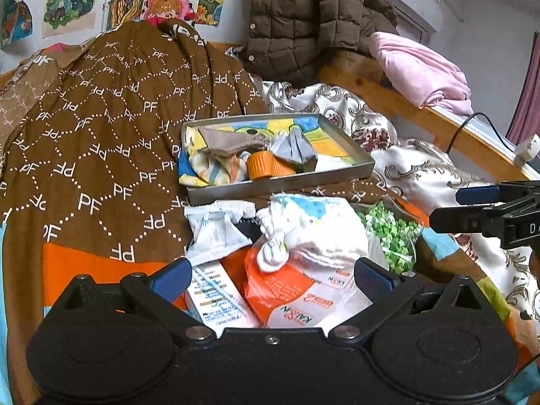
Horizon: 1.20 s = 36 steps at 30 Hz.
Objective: Organize soft objects
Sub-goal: 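Move both tools back over the pile of soft items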
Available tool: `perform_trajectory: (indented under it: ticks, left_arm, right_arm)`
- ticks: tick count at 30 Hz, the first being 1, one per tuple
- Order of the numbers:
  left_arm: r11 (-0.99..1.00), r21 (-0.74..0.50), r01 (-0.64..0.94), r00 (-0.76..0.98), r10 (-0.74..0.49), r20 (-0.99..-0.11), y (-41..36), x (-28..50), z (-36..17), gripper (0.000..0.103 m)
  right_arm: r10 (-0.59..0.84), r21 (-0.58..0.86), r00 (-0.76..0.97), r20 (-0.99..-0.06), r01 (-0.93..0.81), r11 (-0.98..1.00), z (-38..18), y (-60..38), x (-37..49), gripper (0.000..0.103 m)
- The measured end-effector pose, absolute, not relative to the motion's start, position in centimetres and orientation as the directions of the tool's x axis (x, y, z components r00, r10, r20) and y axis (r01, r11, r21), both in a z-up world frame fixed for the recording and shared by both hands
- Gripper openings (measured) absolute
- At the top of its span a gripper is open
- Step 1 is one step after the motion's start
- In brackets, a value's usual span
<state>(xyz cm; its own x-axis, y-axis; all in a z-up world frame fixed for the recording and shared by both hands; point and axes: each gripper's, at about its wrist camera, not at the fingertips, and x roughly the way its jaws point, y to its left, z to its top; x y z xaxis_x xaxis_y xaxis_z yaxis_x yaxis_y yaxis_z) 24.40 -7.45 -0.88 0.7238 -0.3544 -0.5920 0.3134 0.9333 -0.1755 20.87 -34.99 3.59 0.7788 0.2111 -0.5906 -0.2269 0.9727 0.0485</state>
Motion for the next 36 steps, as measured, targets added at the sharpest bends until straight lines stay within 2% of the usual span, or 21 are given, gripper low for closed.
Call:
perform_trajectory:
  ticks: [22, 36]
  left_arm:
    - [0.93, -0.145, 0.337, 0.626, -0.336, -0.703, -7.0, 23.9, -4.9, 0.102]
    - [0.938, -0.137, 0.32, 0.608, -0.314, -0.73, -5.5, 24.2, -6.1, 0.102]
  right_arm:
    - [0.208, 0.019, 0.647, -0.733, -0.287, 0.958, -2.7, -33.8, 22.0, 0.102]
    - [0.276, -0.056, 0.656, -0.703, -0.437, 0.898, -2.4, -29.7, 22.6, 0.102]
